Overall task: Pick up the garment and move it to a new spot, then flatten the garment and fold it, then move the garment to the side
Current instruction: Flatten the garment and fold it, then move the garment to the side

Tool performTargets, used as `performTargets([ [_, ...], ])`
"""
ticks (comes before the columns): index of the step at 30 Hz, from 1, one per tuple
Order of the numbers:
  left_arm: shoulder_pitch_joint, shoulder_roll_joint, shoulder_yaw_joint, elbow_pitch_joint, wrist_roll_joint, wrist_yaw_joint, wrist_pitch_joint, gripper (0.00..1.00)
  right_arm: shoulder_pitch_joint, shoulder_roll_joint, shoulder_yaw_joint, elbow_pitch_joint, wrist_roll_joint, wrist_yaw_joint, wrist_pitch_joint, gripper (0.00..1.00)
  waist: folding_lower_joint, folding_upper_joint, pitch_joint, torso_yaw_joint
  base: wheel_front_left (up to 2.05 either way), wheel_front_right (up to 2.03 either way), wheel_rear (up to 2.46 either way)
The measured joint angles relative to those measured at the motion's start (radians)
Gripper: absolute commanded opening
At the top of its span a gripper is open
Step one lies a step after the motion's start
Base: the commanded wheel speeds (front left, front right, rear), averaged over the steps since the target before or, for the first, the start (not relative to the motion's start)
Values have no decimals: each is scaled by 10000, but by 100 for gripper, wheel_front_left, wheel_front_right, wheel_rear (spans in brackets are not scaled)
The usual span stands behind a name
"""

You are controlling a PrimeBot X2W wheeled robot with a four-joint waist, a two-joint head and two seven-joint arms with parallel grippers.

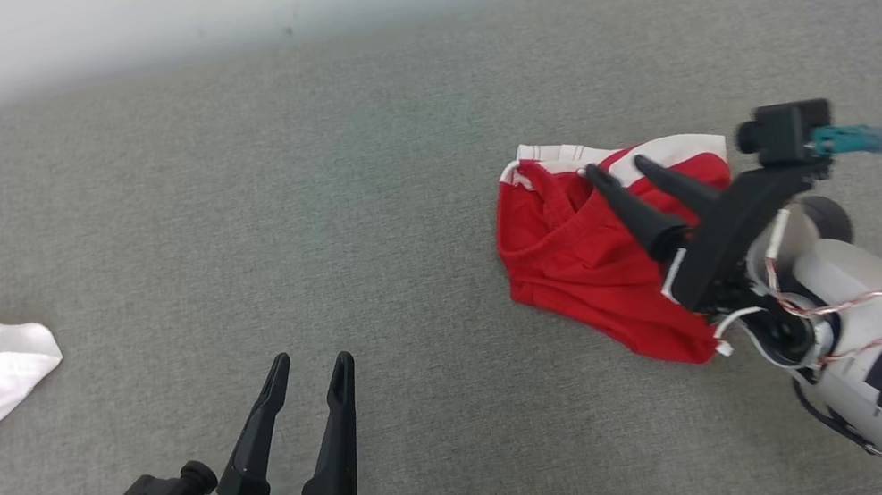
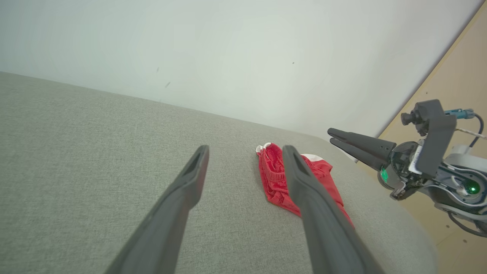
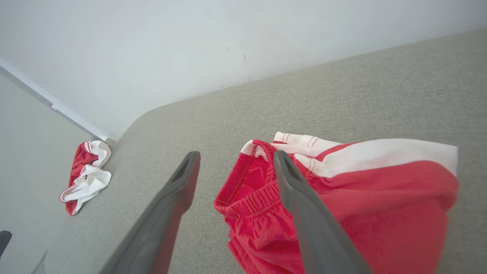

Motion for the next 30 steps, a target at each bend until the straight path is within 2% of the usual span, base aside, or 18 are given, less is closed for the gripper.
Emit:
performTargets([
  [4,16,-77,6,-17,23,-6,0,100,587,-426,-391,-299,2,-17,-708,100,0,0,-59,-139,0,0,0],
  [10,33,-115,19,-38,102,-21,0,100,1493,-930,-941,-451,132,-236,-1593,100,-1,0,-104,-241,0,0,0],
  [23,133,-144,-27,-274,259,-180,0,100,2011,-706,-1626,109,1235,-360,-1870,100,-1,0,246,-238,0,0,0],
  [27,78,-132,-19,-272,295,-188,0,100,2089,-568,-1893,481,1756,-343,-1687,100,-1,0,430,-116,0,0,0],
  [30,-28,-123,-10,-249,332,-192,0,100,2084,-368,-1954,779,2111,-207,-1413,100,0,0,556,-9,0,0,0],
])
